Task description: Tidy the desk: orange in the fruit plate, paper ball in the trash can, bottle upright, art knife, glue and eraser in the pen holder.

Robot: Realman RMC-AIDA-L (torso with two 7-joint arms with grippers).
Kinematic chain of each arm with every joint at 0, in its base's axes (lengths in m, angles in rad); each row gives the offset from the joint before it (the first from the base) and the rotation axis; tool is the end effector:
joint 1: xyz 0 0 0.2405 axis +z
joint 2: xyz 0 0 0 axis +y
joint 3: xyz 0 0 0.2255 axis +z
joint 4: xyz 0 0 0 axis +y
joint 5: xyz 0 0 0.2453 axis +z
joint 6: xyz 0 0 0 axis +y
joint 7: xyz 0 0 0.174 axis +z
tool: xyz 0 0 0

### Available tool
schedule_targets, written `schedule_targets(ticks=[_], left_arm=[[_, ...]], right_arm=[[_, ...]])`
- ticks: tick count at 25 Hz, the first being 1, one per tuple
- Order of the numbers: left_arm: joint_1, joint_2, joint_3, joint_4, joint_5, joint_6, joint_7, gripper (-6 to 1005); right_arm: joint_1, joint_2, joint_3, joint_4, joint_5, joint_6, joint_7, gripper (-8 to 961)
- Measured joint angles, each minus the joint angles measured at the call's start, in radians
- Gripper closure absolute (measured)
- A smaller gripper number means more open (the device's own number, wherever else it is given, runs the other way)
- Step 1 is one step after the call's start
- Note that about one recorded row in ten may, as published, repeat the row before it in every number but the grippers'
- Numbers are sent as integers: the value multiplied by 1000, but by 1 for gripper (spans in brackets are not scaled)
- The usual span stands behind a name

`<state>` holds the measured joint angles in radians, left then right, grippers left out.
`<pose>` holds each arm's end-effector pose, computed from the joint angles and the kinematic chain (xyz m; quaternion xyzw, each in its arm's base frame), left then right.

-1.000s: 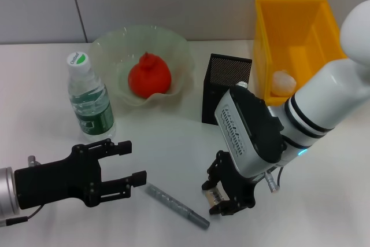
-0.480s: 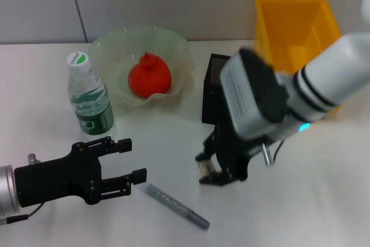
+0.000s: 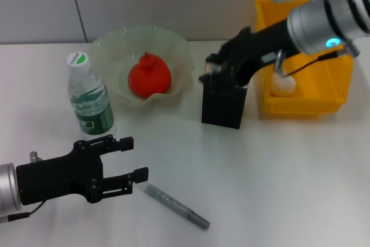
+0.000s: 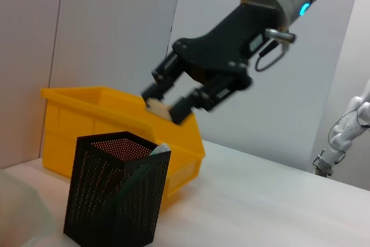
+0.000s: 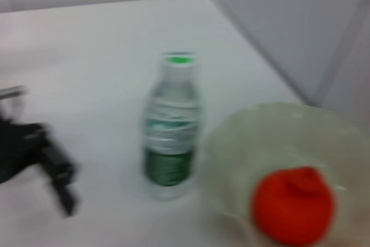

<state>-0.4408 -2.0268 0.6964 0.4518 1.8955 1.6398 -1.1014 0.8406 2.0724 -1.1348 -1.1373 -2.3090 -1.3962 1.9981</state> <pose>-0.2790 0.3081 -0.0208 -0.9303 -0.1809 -0.2927 0.1271 0.0752 0.4382 0.0000 -0.9831 0.0868 0.0048 0.1613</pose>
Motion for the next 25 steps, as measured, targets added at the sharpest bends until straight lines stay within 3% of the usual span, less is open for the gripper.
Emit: schedule_targets(ticks=[9,25], left_arm=[[-2,0,7,0,2,-1,0,229],[-3,1,9,-1,2,-3,0,229]], right_arm=[[21,4,5,100,-78,164,68,517],[54,6,5,219,-94,277,72,505]])
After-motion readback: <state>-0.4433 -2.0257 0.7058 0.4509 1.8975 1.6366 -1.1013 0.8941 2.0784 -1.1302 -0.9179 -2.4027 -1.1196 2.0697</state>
